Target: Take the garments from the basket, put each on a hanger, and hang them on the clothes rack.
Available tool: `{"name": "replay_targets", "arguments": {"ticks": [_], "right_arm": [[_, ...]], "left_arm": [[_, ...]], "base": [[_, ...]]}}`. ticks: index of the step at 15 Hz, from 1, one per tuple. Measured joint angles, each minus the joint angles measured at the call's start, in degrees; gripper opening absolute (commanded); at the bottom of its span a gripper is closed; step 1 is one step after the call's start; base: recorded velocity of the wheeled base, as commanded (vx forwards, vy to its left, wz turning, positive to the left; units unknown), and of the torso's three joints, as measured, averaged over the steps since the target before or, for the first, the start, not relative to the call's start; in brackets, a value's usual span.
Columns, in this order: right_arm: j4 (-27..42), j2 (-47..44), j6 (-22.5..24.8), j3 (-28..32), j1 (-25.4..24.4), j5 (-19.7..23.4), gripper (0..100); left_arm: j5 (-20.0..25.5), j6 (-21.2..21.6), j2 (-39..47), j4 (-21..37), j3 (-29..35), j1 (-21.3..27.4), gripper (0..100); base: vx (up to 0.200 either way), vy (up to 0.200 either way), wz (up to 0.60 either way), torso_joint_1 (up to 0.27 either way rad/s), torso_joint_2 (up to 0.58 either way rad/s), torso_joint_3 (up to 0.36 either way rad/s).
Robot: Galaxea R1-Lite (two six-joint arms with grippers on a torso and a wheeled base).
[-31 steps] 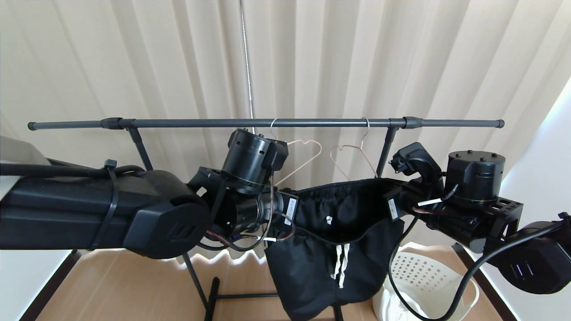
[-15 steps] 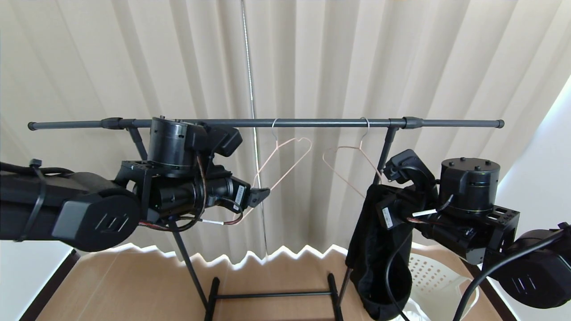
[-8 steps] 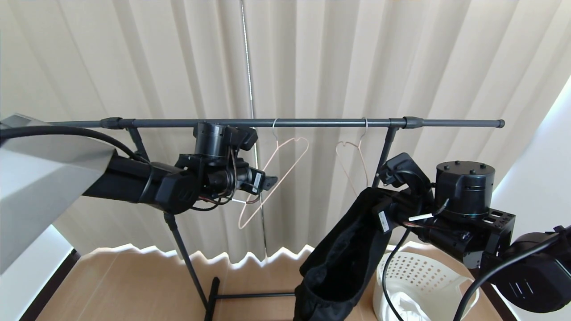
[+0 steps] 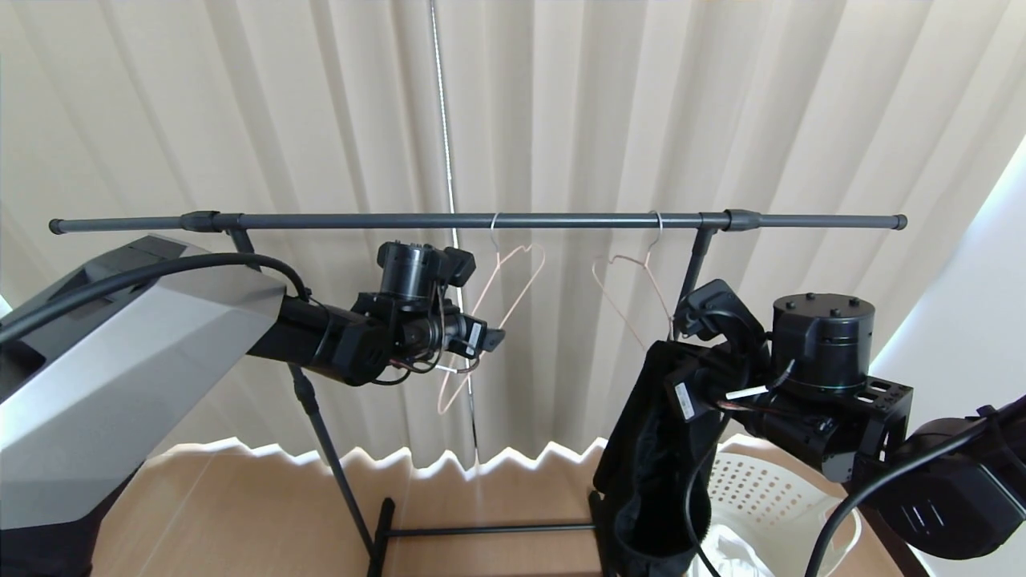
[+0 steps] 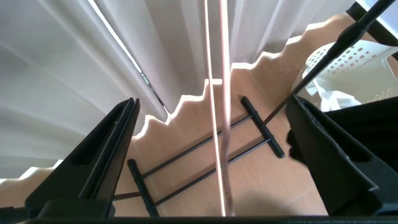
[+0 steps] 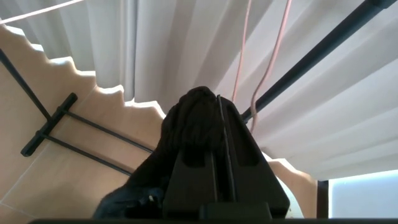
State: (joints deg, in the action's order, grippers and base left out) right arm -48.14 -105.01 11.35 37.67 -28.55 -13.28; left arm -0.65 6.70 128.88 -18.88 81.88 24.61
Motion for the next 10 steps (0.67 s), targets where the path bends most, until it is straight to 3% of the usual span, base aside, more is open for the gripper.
{"name": "replay_targets", "arguments": {"ticks": [8, 9, 10], "right_arm": [[0.0, -0.3, 0.0, 0.1, 0.1, 0.0, 0], [0.0, -0.3, 0.0, 0.0, 0.1, 0.0, 0], [0.0, -0.3, 0.0, 0.1, 0.1, 0.0, 0]], "left_arm": [[-1.5, -1.4, 2.9, 0.0, 2.6, 0.4, 100], [-2.0, -1.7, 3.0, 0.0, 2.6, 0.5, 0], [-2.4, -1.8, 3.1, 0.0, 2.5, 0.7, 0]], "base": [[0.000, 0.000, 0.00, 0.000, 0.00, 0.000], [0.000, 0.000, 0.00, 0.000, 0.00, 0.000], [0.000, 0.000, 0.00, 0.000, 0.00, 0.000]]}}
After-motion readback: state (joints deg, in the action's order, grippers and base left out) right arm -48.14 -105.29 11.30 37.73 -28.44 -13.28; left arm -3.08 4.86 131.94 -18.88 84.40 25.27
